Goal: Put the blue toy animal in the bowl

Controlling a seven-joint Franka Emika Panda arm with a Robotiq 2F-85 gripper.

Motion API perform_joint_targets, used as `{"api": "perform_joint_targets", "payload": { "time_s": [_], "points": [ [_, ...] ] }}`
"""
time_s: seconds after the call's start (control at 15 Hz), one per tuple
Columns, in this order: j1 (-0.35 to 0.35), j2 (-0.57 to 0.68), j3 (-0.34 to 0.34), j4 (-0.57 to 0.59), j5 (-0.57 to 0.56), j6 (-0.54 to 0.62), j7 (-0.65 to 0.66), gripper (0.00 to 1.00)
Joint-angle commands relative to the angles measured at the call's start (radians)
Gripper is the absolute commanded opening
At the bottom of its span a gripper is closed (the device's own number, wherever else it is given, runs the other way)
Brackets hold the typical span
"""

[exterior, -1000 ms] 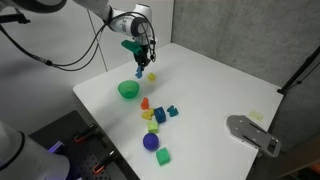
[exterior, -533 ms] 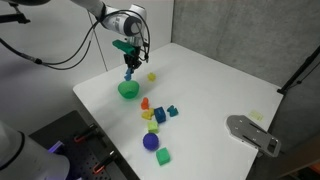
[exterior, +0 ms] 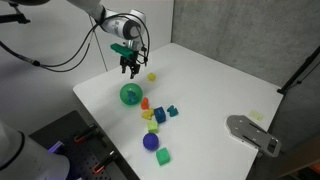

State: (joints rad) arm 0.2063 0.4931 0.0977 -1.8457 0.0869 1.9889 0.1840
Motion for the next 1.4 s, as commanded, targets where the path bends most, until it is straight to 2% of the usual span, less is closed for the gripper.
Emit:
{"api": "perform_joint_targets", "payload": {
  "time_s": [0.0,0.6,1.33],
  "points": [
    [-0.024,-0.02,0.003,0.002,0.01,-0.041,-0.021,1.0],
    [-0.098,-0.126,-0.025,0.005,0.013,-0.086,-0.027,1.0],
    [-0.14,-0.45,-0.068,-0.139,-0.075,-0.057,-0.038,1.0]
  ]
}}
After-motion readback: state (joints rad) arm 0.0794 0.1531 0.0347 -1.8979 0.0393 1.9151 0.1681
